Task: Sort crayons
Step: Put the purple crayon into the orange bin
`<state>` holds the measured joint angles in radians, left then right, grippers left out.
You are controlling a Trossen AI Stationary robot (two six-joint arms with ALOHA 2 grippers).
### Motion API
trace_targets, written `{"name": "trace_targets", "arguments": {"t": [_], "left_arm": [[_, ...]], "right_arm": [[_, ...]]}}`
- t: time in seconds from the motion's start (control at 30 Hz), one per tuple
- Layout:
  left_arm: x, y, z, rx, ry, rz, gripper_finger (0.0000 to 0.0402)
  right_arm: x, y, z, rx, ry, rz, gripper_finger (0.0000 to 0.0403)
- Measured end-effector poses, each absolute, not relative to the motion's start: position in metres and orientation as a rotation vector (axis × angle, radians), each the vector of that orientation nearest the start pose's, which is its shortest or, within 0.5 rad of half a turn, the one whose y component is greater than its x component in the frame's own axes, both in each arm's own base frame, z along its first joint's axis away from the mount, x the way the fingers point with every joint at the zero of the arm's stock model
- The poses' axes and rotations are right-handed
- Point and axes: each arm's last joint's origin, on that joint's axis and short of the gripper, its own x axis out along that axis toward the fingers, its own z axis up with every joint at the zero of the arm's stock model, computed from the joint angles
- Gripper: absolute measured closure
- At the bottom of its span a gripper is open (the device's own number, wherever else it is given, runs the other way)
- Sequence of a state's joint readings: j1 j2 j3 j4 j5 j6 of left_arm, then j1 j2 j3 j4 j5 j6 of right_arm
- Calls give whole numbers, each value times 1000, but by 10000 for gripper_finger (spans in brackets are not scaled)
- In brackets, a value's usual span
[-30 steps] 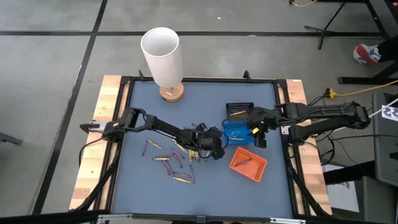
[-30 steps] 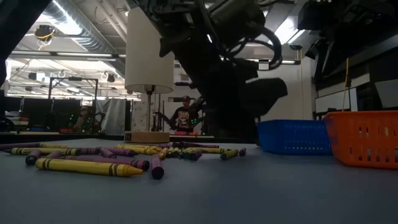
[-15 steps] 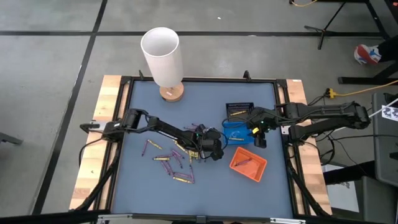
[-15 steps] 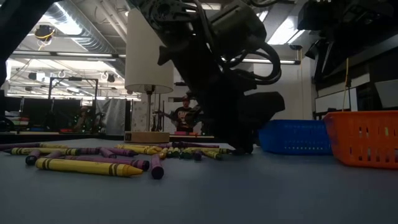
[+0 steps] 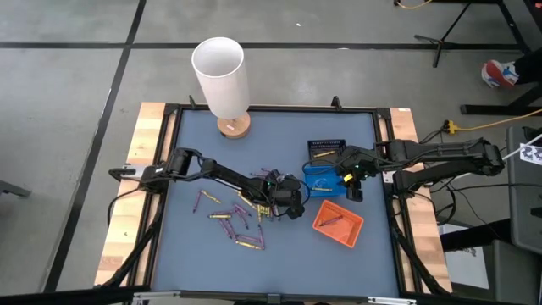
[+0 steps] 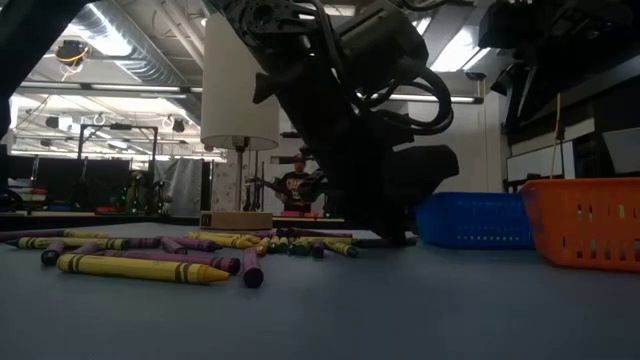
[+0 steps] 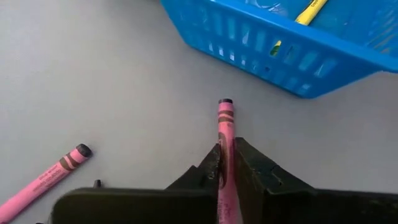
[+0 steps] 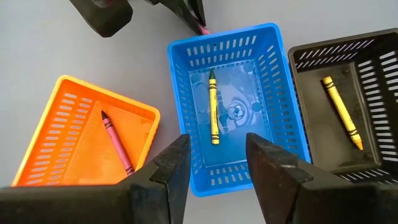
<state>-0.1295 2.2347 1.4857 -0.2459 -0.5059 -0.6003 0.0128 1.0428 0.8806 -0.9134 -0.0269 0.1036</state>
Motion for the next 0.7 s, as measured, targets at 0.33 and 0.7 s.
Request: {"name": "trace_targets", "arguments": {"t": [0.33,0.7], "left_arm": [[452,-45,112,-239,803,606,395],[449,-53,132,-265,792,547,394]], "right_arm": [[184,3,266,101,1077,-20,249],[184,3,266,101,1078,-20,248]]}}
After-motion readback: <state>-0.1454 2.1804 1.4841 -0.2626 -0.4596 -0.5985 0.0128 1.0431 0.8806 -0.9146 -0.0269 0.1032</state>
